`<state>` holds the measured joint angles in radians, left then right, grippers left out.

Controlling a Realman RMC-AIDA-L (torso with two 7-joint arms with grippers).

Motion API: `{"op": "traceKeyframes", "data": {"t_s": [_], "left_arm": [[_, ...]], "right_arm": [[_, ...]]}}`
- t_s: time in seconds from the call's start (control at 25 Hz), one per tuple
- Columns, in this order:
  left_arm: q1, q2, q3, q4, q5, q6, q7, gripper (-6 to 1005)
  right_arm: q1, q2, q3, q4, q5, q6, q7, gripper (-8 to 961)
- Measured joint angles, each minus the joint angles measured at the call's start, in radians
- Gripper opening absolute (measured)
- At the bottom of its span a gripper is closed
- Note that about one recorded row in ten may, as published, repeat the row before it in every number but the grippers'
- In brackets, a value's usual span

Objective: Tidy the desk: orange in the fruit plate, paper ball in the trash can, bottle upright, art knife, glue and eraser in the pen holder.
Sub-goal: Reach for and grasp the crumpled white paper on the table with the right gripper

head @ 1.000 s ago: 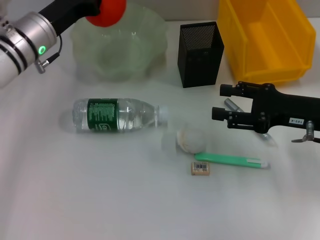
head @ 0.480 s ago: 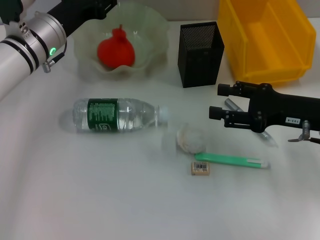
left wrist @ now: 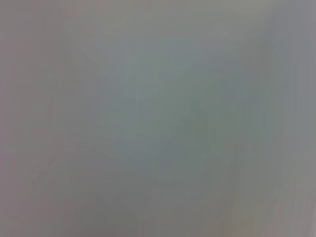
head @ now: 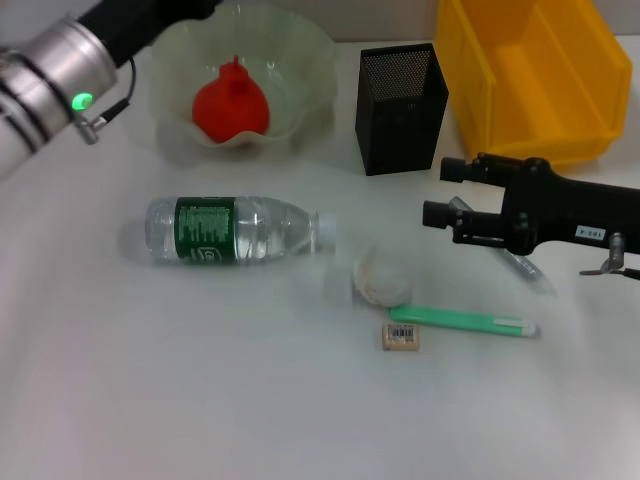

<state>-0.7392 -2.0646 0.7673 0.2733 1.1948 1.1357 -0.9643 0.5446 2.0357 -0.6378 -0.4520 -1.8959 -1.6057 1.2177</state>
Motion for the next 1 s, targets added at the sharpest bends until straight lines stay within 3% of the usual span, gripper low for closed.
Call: {"op": "traceKeyframes", "data": {"t_s": [0.08,0.16,0.28,0.36,0.44,0.64,0.8,0.92,0.96,1.0], "left_arm": [[0.032,0.005,0.036,0.047,0.007,0.062,-0.059,810],[0.139,0.034,0.187,0.193,0.023,0.233,-0.205,829],[0.160,0.046,0.226,0.215,0.024,0.262,-0.227,829],[0.214,0.107,0.348,0.247,0.060,0.395,-0.290,829],[0.230,0.140,0.365,0.228,0.141,0.484,-0.294,829],[0.271,0.144,0.362,0.219,0.224,0.497,-0.288,829],[0.291,0.125,0.360,0.218,0.250,0.469,-0.266,829],[0.294,0.118,0.359,0.218,0.251,0.464,-0.256,829],[0.294,0.116,0.359,0.218,0.252,0.461,-0.254,829],[0.293,0.116,0.359,0.218,0.252,0.459,-0.254,829]], "right_arm": [[0.000,-0.004,0.009,0.000,0.000,-0.002,0.000,742],[0.004,-0.007,0.014,-0.001,0.000,-0.006,0.000,742],[0.007,-0.008,0.019,-0.003,0.001,-0.012,0.000,742],[0.011,-0.012,0.023,-0.004,0.001,-0.015,0.001,742],[0.019,-0.017,0.024,-0.004,0.001,-0.015,0.007,742],[0.052,-0.050,0.010,-0.031,-0.005,-0.021,0.094,742],[0.101,-0.087,-0.065,-0.158,-0.059,-0.049,0.315,742],[0.166,-0.108,-0.128,-0.291,-0.187,-0.080,0.515,742],[0.219,-0.117,-0.140,-0.344,-0.293,-0.113,0.602,741],[0.219,-0.117,-0.140,-0.344,-0.293,-0.113,0.602,741]]}}
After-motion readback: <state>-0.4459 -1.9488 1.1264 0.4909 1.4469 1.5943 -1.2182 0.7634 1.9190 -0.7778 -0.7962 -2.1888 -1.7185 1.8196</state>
